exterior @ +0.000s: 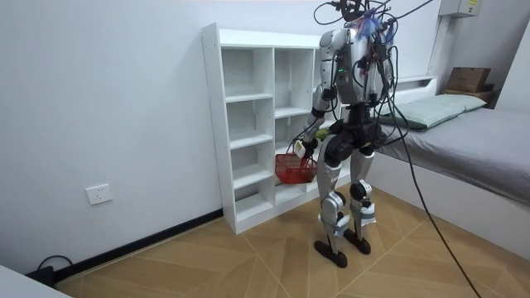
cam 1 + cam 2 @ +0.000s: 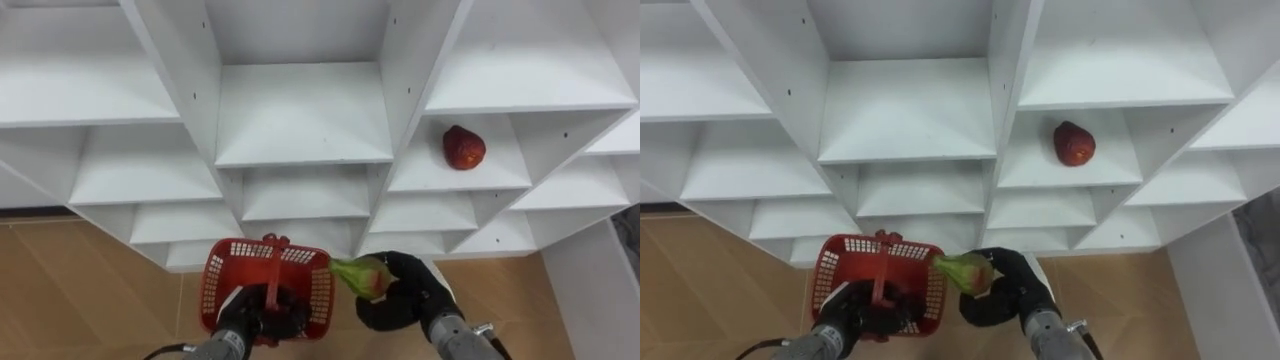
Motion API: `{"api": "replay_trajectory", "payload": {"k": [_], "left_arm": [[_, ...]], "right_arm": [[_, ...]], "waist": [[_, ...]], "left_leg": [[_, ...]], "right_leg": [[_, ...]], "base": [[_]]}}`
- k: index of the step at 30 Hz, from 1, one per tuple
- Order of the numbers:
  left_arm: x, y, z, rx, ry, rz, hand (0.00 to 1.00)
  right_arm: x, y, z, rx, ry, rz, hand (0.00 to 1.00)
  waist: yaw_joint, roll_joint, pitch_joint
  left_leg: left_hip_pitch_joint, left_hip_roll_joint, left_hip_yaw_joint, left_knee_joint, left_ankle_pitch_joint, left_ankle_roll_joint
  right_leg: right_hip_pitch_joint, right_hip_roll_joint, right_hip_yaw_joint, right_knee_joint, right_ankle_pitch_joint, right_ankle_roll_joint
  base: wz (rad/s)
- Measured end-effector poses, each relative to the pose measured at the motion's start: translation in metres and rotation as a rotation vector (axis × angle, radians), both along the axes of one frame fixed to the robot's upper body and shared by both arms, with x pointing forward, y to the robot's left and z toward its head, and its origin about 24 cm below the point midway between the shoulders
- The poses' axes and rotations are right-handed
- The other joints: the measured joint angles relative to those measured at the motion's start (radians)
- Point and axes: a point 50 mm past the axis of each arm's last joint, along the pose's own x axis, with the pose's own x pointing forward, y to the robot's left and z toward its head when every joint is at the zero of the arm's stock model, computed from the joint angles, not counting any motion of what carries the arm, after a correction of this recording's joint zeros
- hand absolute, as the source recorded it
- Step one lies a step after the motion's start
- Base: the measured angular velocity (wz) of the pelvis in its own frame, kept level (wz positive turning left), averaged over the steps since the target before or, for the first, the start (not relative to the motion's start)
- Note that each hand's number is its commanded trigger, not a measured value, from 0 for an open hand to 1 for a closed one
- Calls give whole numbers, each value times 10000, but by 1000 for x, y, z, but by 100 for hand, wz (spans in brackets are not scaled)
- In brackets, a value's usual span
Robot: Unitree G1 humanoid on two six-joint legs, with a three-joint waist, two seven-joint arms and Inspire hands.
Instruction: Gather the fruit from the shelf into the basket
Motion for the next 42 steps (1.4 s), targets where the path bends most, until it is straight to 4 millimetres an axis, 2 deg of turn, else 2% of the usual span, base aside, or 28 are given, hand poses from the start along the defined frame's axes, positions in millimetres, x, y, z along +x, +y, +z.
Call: {"api": "replay_trajectory", "payload": {"k": [6,10,13,22,26,31,42], "left_arm": [[-2,-3,-1,10,50,-225,100],[-4,-4,-2,-25,113,-438,100],[-4,-4,-2,-72,126,-513,100],[-4,-4,-2,-102,120,-572,100],[-4,-5,-2,-92,104,-810,100],[-6,-4,-3,48,178,-1062,100],[-5,-11,-2,50,154,-2057,100]], "right_arm": [[-4,-4,-5,-257,242,-71,100],[-7,-8,-9,-708,389,2,100],[-7,-8,-10,-825,424,95,100],[-5,-7,-10,-1082,443,381,100],[0,-7,-10,-1413,430,725,100],[12,-4,-5,-1672,83,1051,100],[10,-6,-13,-2226,593,1690,100]], "waist": [[-10,35,-20],[-9,156,-74],[-29,243,-69],[42,264,-59],[225,225,-35],[265,98,73],[411,99,77]], "left_leg": [[-6,3,-3,1,0,0],[-7,6,-1,0,0,0],[-15,15,-1,3,-3,-5],[-47,28,54,-4,-6,-11],[-179,45,164,-1,-5,-12],[-194,47,195,-9,-6,-11],[-200,46,192,-9,-7,-10]], "right_leg": [[-1,5,-2,-10,9,-8],[0,5,2,-14,10,-9],[-2,5,2,-14,11,-12],[-95,21,36,29,14,-16],[-300,-5,95,119,16,-21],[-334,0,80,134,16,-20],[-309,-59,-48,80,17,-21]], "base": [[0],[0],[0],[-1],[-8],[-2],[0]]}}
